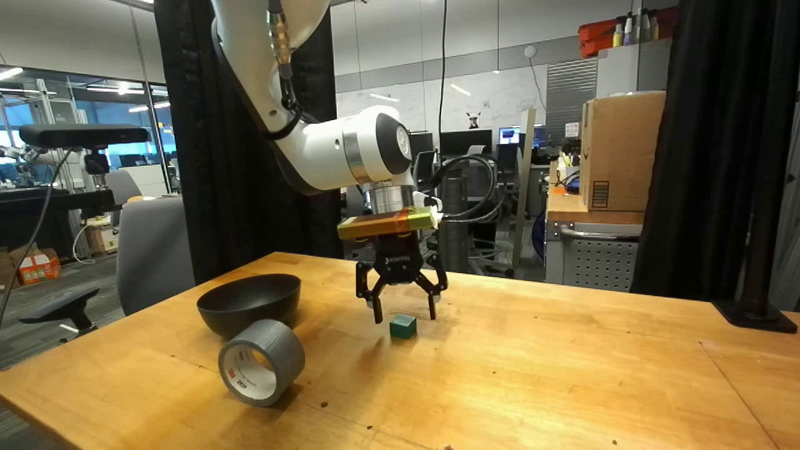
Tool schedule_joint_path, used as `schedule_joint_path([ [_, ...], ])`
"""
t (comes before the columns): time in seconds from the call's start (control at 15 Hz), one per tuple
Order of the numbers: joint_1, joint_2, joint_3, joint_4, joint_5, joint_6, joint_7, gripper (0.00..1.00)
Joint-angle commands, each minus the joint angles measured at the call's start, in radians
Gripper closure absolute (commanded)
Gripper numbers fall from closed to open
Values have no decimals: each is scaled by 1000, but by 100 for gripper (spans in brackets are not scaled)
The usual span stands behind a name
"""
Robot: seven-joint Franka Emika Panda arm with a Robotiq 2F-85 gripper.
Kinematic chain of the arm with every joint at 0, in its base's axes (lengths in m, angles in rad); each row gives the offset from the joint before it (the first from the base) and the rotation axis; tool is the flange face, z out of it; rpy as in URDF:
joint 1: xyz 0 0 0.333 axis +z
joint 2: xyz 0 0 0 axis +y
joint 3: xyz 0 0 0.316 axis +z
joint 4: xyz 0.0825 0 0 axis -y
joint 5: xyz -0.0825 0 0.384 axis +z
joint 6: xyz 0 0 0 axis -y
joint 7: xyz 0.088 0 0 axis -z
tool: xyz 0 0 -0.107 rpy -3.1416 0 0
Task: Pick up the green object from the table and put it in the bowl
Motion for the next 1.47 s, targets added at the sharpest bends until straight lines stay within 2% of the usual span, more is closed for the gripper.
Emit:
schedule_joint_path([
  [0.0, 12, 30, 1, 50, -16, -18, 14, 0],
  [0.07, 13, 34, 2, 53, -15, -18, 13, 0],
  [0.13, 13, 38, 2, 58, -12, -19, 11, 25],
  [0.2, 14, 42, 3, 62, -10, -21, 9, 26],
  [0.27, 14, 45, 4, 65, -9, -22, 8, 32],
  [0.67, 9, 51, 0, 62, -7, -16, 1, 80],
  [0.73, 9, 50, 0, 65, -8, -16, 0, 84],
  [1.13, 12, 20, -3, 49, -22, -21, 3, 84],
  [1.4, 42, -35, 13, 40, -41, -54, 27, 84],
])
